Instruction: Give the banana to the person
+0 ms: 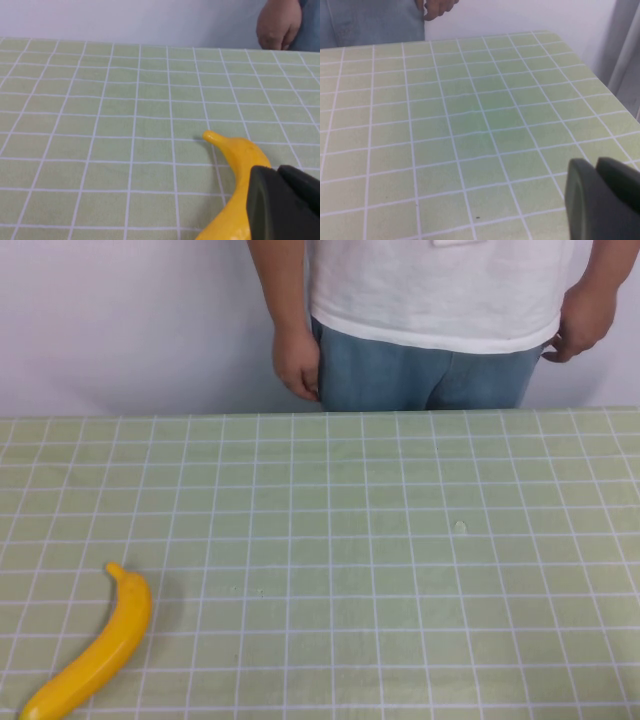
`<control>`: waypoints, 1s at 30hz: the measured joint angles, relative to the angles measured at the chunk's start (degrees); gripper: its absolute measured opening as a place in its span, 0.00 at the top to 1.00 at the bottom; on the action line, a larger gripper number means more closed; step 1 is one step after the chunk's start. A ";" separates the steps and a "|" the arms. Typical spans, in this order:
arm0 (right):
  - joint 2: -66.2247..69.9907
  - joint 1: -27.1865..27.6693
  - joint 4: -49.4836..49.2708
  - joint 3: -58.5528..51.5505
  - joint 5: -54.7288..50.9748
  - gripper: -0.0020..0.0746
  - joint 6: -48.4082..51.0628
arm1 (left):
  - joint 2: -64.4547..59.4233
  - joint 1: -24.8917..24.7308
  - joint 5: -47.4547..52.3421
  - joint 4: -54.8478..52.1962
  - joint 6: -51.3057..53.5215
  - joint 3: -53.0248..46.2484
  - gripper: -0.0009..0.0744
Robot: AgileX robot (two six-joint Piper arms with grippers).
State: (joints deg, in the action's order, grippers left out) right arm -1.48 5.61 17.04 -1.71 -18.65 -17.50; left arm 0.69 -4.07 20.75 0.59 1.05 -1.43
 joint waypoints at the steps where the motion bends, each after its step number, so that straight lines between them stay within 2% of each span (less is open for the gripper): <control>1: 0.00 0.00 0.00 0.00 0.00 0.99 0.00 | 0.00 0.00 0.00 0.00 0.00 0.00 0.99; 16: 0.00 0.00 0.00 0.00 0.00 0.99 0.00 | 0.00 0.00 -2.11 -1.00 0.00 0.00 0.99; 21: 0.00 0.00 0.00 0.00 0.00 0.99 0.00 | 0.00 0.00 -8.97 -0.09 -1.54 -0.03 0.99; 26: 0.00 0.00 0.00 0.00 0.00 0.99 0.00 | 0.00 0.00 -18.31 3.07 -10.11 -0.03 0.99; 30: 0.00 0.00 0.00 0.00 0.00 0.99 0.00 | 0.00 0.00 -21.07 4.05 -14.30 -0.03 0.99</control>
State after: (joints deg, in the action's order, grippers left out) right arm -1.48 5.61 17.04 -1.71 -18.65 -17.50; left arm 0.69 -4.07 -0.32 4.64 -13.24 -1.46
